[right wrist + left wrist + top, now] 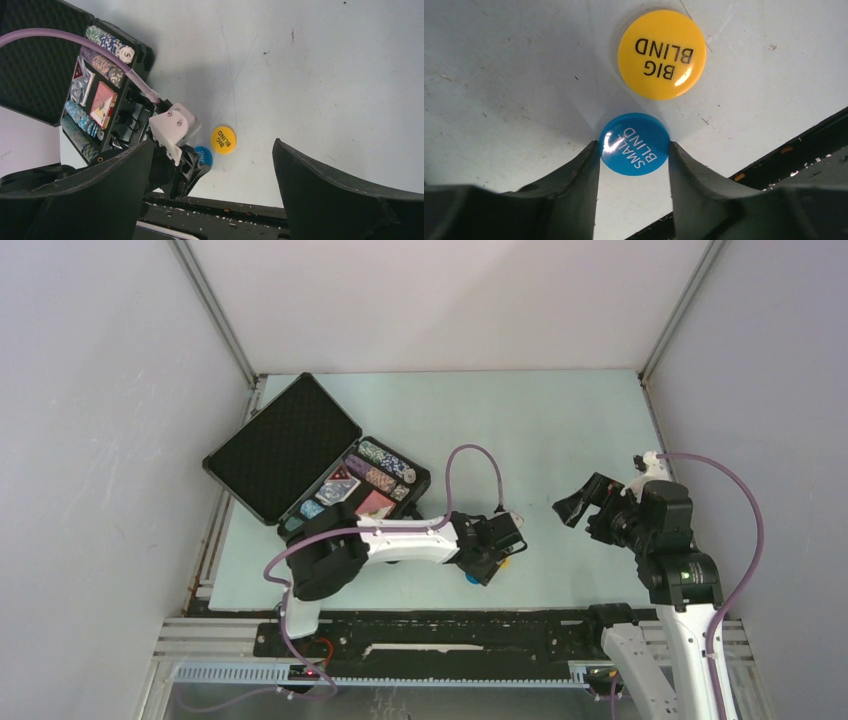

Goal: Pack up texas hold em set

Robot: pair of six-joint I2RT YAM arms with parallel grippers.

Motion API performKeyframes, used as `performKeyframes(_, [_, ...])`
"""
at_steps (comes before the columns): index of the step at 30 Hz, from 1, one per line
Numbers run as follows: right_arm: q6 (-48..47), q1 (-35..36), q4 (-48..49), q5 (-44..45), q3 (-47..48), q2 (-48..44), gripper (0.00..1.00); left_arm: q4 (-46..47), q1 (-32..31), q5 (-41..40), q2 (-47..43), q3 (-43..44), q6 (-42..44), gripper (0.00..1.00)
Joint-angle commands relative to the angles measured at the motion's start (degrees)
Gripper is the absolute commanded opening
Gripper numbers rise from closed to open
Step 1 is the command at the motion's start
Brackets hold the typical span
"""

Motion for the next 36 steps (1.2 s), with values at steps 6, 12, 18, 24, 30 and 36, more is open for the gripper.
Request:
performKeyframes(6, [-1.0,-0.6,1.1,0.4,-0.3,0.3,1.00,0.5,1.6,-1.8,-7.0,-2.3,2.4,0.29])
performKeyframes(12, [-0.9,-0.6,1.1,0.9,-0.3,0.3,1.00,-1.5,7.7,-3.7,-18.2,-5.4,3.7,0.25])
performKeyframes(18, [-0.9,-0.6,1.1,0.8,-0.4,0.4,1.00,-3.3,13.4,0.5,-25.0,-5.7,6.3,0.44])
performKeyframes(24, [-0.9,-0.6,1.2,1.1,-0.4,0.5,1.00,-1.1,7.4,8.6,-19.5,-4.6,2.6,0.74])
performKeyframes(30, [-0.8,-1.0,1.4,1.3,-0.3,0.1,1.00,-1.4,2.4,7.2,-9.7,-0.3,-1.4,0.80])
performKeyframes(36, [-0.8,-1.7,1.3,1.2,-0.3,-0.8,1.00,-2.3,0.7,5.6,-2.0,3.9,-2.7,0.83])
